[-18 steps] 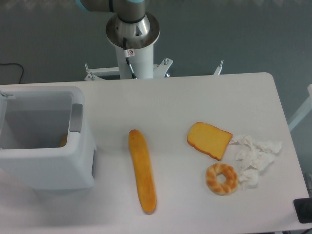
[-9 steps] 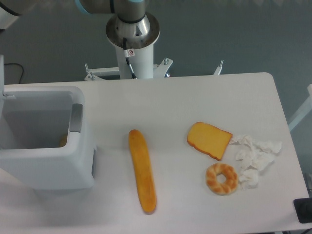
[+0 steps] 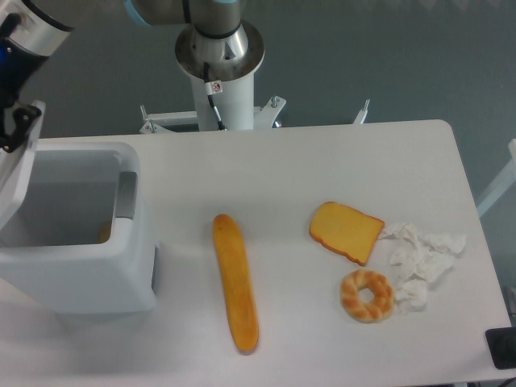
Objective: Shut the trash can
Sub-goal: 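Push the bin lid down with the gripper toward the bin opening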
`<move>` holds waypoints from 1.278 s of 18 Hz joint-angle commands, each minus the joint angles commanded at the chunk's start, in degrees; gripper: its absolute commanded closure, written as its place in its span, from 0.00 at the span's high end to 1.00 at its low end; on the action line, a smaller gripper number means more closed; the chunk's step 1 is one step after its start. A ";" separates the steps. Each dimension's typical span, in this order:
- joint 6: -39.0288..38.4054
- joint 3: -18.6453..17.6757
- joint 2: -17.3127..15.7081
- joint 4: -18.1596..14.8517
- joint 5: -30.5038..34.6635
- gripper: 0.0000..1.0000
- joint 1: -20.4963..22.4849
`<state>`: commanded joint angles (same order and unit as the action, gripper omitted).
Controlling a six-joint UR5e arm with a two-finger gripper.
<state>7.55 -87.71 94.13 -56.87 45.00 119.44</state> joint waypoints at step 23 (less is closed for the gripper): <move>10.11 -2.99 -0.17 0.09 5.19 1.00 3.25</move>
<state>17.67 -90.70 93.96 -56.78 50.19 122.69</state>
